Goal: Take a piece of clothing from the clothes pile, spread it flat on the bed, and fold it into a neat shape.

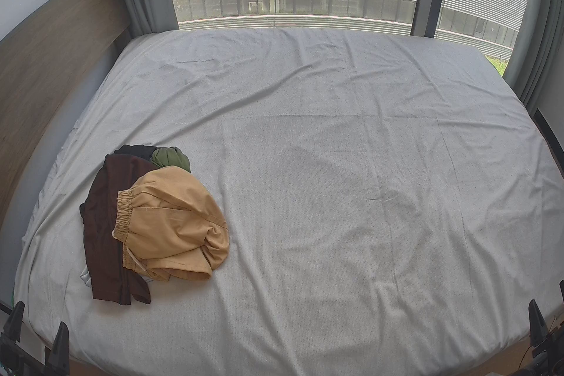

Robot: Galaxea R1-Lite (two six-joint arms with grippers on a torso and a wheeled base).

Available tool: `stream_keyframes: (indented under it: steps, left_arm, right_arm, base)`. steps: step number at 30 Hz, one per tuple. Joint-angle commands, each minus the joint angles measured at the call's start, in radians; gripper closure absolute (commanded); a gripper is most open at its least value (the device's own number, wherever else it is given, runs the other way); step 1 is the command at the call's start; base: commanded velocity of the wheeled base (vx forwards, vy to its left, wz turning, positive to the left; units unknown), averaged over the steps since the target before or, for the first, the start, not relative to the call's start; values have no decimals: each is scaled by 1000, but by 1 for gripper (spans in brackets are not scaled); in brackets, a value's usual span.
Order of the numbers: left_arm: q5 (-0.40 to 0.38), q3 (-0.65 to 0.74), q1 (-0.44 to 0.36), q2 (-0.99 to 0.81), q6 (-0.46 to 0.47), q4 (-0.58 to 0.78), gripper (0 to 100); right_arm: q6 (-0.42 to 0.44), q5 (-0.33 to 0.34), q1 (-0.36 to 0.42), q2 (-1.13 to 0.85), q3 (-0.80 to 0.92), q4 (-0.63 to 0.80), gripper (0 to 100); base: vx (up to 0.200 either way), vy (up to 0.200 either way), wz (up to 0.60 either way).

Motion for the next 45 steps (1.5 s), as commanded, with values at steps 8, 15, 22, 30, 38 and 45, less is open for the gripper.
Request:
stream_keyframes:
  steps: [8,15,22,30,38,45]
  left_arm:
    - [2,18,0,-9,-9,-2,0]
    - [0,18,0,-9,-11,-2,0]
    - [5,18,0,-9,-18,-3,0]
    - [6,18,0,-10,-21,-17,0]
    - [-18,-74,-12,97,-17,-54,0]
    - [-43,-119,-60,171,-20,-57,0]
  right_arm:
    - [-2,6,-3,-16,18,2,0]
    - [-1,5,-3,-16,18,2,0]
    - [-1,6,-3,-16,18,2,0]
    - [-2,8,-3,-16,18,2,0]
    - [-1,8,-1,-16,18,2,0]
    - [-7,9,-3,-16,18,2,0]
  base:
    - [0,0,0]
    - [0,0,0]
    - [0,0,0]
    - [0,0,0]
    - [0,0,0]
    - [0,0,0]
